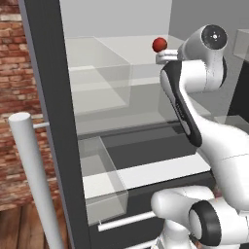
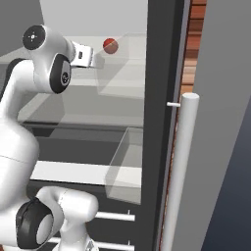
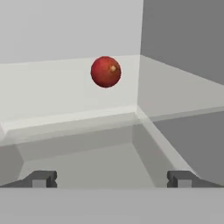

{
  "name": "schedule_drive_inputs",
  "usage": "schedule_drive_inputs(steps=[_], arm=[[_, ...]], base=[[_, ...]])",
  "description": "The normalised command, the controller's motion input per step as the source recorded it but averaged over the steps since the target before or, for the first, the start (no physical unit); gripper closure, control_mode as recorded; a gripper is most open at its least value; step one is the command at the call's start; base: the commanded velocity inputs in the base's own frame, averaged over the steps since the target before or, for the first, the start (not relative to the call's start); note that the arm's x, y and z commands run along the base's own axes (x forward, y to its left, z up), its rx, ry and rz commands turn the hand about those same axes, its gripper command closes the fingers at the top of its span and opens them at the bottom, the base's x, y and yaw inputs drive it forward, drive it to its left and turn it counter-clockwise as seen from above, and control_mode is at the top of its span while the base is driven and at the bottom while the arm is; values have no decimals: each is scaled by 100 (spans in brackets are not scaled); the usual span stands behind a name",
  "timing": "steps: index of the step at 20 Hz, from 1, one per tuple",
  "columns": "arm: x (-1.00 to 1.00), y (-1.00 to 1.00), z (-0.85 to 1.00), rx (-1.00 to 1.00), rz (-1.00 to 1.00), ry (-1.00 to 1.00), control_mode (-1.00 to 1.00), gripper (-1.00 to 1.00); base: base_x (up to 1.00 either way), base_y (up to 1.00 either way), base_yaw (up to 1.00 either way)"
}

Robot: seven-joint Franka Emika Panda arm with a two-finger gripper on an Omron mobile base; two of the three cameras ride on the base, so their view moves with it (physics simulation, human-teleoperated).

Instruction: Place one onion and one chicken drumstick in each tupperware on the nearby counter, to pack two identical lunches.

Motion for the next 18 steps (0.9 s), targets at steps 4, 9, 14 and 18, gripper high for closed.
schedule_drive_inputs(steps=[4,9,14,18], arm=[[54,-3,1,0,0,-2,-100,-100],[51,-12,1,0,-1,0,-100,-100],[50,-12,2,0,-1,0,-100,-100],[53,-5,2,0,-1,0,-100,-100]], base=[[0,0,0],[0,0,0],[0,0,0],[0,0,0]])
